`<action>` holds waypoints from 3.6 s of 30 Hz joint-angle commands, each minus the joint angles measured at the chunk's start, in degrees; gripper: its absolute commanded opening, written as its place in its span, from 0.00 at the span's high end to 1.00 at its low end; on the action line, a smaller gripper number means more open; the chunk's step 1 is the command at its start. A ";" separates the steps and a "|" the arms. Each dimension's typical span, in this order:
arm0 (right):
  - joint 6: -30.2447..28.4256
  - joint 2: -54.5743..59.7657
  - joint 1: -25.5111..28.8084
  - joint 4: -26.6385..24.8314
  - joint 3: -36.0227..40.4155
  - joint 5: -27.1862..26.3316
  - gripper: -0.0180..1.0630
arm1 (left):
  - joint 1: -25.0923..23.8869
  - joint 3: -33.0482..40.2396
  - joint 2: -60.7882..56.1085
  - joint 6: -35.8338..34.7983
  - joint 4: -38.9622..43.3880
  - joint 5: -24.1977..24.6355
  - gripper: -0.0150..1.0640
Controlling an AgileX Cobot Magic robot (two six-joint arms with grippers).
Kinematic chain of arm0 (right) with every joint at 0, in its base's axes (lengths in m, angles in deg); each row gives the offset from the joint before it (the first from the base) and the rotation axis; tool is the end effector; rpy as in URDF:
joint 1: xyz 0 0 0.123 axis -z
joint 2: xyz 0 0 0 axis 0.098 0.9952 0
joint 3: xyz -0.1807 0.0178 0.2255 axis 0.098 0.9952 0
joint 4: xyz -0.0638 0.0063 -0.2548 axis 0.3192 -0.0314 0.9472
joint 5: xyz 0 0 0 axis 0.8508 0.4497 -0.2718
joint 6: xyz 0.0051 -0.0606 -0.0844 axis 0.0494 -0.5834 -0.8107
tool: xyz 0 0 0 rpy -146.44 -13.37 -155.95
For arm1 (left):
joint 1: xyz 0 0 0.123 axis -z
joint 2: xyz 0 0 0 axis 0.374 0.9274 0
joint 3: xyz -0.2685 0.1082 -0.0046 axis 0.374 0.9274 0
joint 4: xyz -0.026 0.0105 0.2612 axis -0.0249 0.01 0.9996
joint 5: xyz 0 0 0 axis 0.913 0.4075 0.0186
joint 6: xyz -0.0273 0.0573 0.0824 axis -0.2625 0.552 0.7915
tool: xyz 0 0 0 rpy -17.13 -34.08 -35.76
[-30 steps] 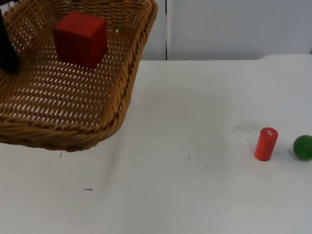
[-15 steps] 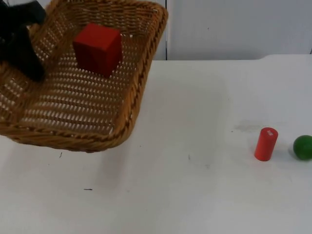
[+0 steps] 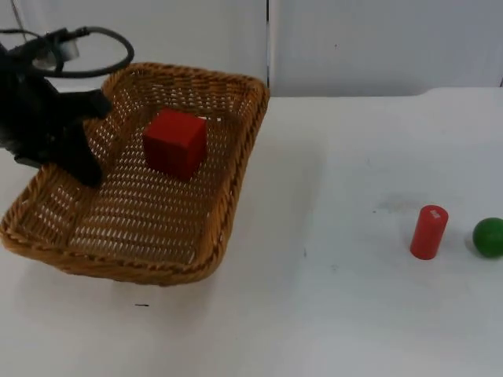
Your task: Pick up the basket with the left hand and place the object to the left of the red cylinder into the basket with the right hand.
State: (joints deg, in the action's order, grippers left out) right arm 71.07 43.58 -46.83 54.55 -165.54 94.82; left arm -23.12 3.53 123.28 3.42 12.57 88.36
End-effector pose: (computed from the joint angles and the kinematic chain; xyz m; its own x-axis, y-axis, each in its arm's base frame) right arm 0.2639 0.2376 0.4269 -0.3119 -0.5593 -0.7681 -0.7707 0.6217 -0.1397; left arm 0.3938 -0.0348 0.1394 -0.9771 0.1071 -0.1840 0.1718 0.9070 -0.3844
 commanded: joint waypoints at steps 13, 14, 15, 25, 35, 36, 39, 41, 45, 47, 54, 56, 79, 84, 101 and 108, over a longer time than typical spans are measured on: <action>-0.24 -0.71 -0.09 -0.99 0.21 0.60 0.18 | -0.20 -4.73 7.83 2.52 -4.35 -1.61 0.99; -0.24 -0.71 -0.09 -1.23 0.21 0.58 0.18 | -0.20 -4.87 8.63 2.77 -4.35 -1.69 0.99; -0.24 -0.71 -0.09 -1.23 0.21 0.58 0.18 | -0.20 -4.87 9.14 3.01 -4.48 -2.02 0.99; -0.24 -0.71 -0.09 -1.23 0.21 0.58 0.18 | -0.20 -4.87 12.08 4.03 -6.38 -2.96 0.99; -0.24 -0.71 -0.09 -1.23 0.21 0.58 0.18 | -0.20 -4.87 13.25 6.63 -8.11 -3.07 0.99; -0.24 -0.71 -0.09 -1.23 0.21 0.58 0.18 | -0.20 -4.87 13.25 6.63 -8.11 -3.07 0.99; -0.24 -0.71 -0.09 -1.23 0.21 0.58 0.18 | -0.20 -4.87 13.25 6.63 -9.52 -3.07 0.99; -0.24 -0.71 -0.09 -1.23 0.21 0.58 0.18 | -0.20 -4.87 13.25 6.63 -10.01 -2.95 0.99; -0.24 -0.71 -0.09 -1.23 0.21 0.58 0.18 | -0.20 -4.87 13.25 6.63 -10.43 -2.71 0.99; -0.24 -0.71 -0.09 -1.20 0.21 0.73 0.18 | -0.20 -4.87 13.25 6.63 -11.15 -2.15 0.99; -0.24 -0.71 -0.09 -1.20 0.21 0.73 0.18 | -0.20 -4.87 13.25 6.63 -10.80 -1.18 0.99; -0.24 -0.71 -0.09 -1.20 0.21 0.84 0.18 | -0.20 -4.87 13.25 6.63 -10.72 -0.94 0.98; -1.31 -0.71 -0.09 -1.04 0.21 0.85 0.18 | -0.20 -4.87 0.39 0.70 3.76 -1.99 0.01; -1.31 -0.71 -0.09 -1.04 0.21 0.85 0.18 | -0.20 -4.87 -8.37 -3.50 8.73 -2.37 0.01; 0.13 -2.33 -0.09 -1.39 3.85 -1.05 0.18 | 0.01 -4.87 -31.34 -5.10 7.44 -2.78 0.01; 1.29 -9.44 -0.09 -1.24 14.53 -8.88 0.18 | 0.01 -4.65 -33.55 -5.19 6.27 -0.57 0.01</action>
State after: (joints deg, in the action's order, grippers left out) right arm 72.05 35.33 -46.83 53.45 -151.52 87.75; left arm -23.24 -1.08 90.26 -1.27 19.77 87.40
